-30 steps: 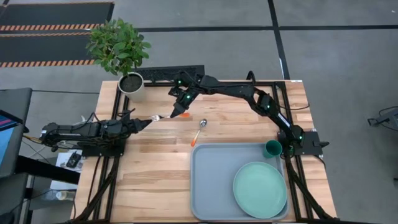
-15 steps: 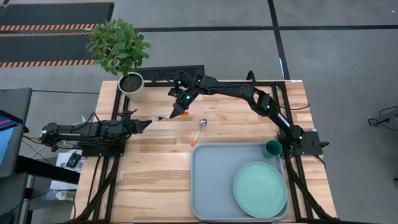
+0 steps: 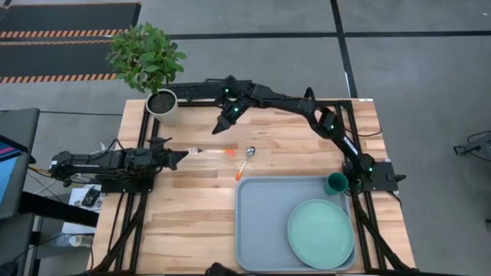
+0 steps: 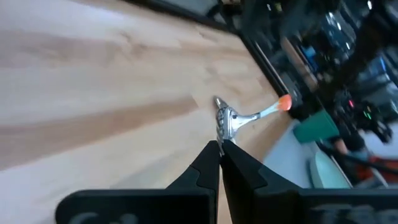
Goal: Pick and place plate/cup/fork/spoon on tray
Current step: Put the orange fork on the left of the light blue plate on the blue serving tray
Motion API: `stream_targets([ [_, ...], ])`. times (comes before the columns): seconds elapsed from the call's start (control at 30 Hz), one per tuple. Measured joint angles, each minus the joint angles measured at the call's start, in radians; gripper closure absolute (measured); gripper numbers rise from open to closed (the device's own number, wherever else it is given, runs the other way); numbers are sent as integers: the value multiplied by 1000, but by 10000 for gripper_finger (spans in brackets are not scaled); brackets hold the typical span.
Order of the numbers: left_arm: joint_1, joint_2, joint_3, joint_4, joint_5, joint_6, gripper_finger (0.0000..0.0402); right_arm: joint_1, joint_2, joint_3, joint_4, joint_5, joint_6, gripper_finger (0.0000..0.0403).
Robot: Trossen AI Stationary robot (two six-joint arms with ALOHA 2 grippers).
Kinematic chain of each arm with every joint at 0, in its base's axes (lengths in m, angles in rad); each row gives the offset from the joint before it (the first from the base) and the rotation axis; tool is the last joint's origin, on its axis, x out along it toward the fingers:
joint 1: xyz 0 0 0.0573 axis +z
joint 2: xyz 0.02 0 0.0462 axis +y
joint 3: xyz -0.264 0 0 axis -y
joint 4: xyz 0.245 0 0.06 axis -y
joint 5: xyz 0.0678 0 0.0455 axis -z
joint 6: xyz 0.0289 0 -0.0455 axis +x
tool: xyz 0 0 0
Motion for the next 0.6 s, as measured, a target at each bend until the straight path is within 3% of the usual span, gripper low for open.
stream_targets([
  [0.3,0,79,7,87,230,-62,401,-67,-64,0,-100,-179,-5,223],
  [0.6,0,449,253,95,300,-13,401,-168,-283,0,-295,-199,-144,232],
])
